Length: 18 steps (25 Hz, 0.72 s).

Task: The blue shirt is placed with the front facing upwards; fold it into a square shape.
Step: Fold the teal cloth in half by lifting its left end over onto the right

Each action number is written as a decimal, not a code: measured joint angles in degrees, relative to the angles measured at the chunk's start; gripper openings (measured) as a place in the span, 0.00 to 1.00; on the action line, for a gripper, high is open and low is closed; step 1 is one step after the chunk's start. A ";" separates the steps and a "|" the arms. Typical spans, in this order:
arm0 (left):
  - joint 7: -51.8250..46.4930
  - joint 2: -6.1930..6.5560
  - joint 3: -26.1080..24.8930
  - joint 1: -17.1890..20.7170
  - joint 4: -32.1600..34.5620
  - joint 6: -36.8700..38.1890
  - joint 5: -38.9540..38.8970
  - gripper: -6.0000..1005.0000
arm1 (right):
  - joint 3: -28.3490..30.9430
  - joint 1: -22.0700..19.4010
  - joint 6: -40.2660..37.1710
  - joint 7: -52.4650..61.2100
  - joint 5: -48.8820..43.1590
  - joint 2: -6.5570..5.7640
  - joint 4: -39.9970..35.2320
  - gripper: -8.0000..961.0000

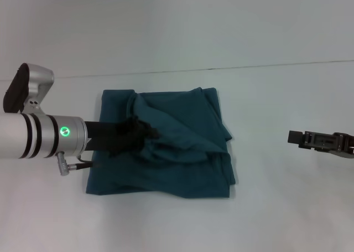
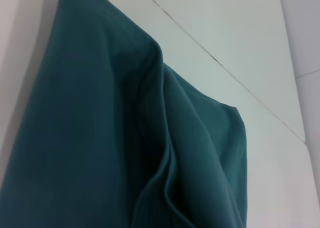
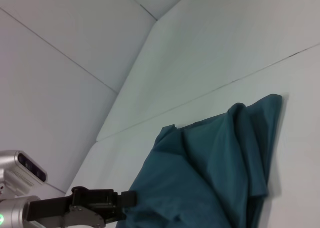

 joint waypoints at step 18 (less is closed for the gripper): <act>2.48 -1.74 -0.11 -4.00 4.68 1.28 -6.71 0.07 | -0.28 -0.02 0.27 -0.11 0.00 0.00 0.61 0.85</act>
